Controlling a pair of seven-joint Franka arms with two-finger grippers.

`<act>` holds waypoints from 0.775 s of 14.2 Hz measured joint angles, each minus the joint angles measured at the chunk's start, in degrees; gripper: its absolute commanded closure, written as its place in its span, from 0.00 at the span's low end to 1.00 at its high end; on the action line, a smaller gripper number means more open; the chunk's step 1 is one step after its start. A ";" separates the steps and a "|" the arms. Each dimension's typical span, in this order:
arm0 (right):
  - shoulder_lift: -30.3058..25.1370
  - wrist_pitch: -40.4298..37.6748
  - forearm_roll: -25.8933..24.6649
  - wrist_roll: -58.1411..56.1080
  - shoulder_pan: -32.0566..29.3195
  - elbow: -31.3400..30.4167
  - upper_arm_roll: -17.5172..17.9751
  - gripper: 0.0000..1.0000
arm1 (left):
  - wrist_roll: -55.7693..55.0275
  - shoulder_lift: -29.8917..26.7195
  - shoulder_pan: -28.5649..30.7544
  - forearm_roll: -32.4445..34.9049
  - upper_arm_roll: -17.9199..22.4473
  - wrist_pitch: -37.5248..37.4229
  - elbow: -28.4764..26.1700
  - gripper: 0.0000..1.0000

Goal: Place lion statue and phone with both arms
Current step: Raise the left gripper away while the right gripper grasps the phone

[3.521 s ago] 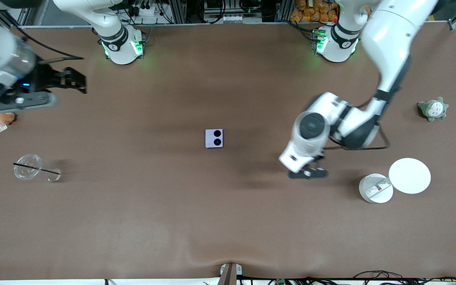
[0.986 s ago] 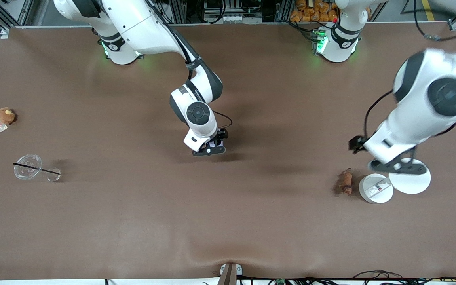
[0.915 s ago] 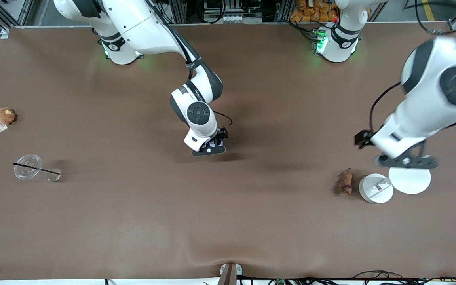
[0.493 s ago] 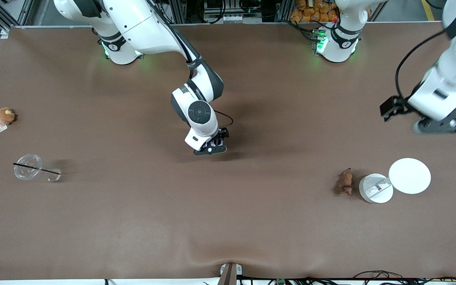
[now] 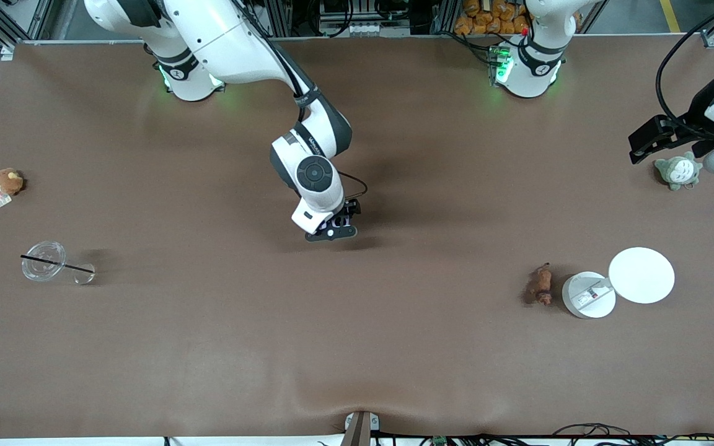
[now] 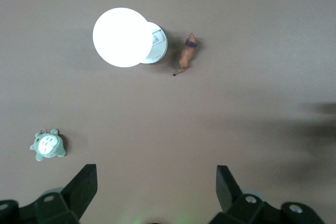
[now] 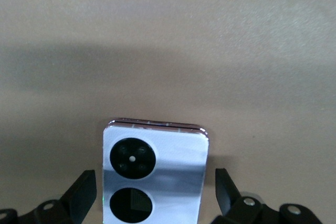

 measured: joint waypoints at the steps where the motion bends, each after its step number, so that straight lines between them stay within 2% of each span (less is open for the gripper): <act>1: 0.29 0.21 0.01 0.14 0.19 -0.01 0.00 0.00 | 0.00 0.00 0.00 0.00 0.00 0.00 0.00 0.00; 2: 0.63 0.47 0.01 0.22 0.31 -0.01 0.00 0.00 | 0.00 0.00 0.00 0.00 0.11 0.00 0.00 0.00; 3: 0.92 0.70 0.01 0.24 0.41 -0.01 0.00 0.15 | 0.00 -0.11 -0.26 -0.19 0.84 0.00 0.00 0.00; 4: 1.08 0.87 0.01 0.24 0.50 -0.01 0.00 0.27 | 0.10 -0.45 -1.64 -0.98 3.22 0.00 -0.07 0.00; 5: 1.13 0.95 0.00 0.24 0.58 -0.01 -0.01 0.42 | 0.51 -1.15 -5.01 -2.08 7.78 -0.07 -0.51 0.00; 6: 0.94 0.73 -0.01 0.25 0.63 0.02 -0.06 0.94 | 0.74 -2.21 -9.99 -3.00 13.87 -0.20 -1.48 0.00; 7: 0.91 0.79 -0.01 0.24 0.68 0.10 -0.04 1.00 | 0.95 -3.57 -15.09 -4.20 19.89 -0.36 -2.96 0.00; 8: 0.95 0.84 -0.01 0.24 0.72 0.11 -0.04 1.00 | 1.21 -5.15 -18.95 -5.03 24.33 -0.48 -4.81 0.00; 9: 0.95 0.53 0.00 0.25 0.74 0.30 -0.07 1.00 | 1.47 -6.87 -21.26 -5.43 26.83 -0.51 -6.97 0.00; 11: 0.91 -3.17 0.01 0.35 0.64 2.01 -0.62 1.00 | 1.55 -10.08 -23.96 -5.70 28.80 -0.46 -11.28 0.00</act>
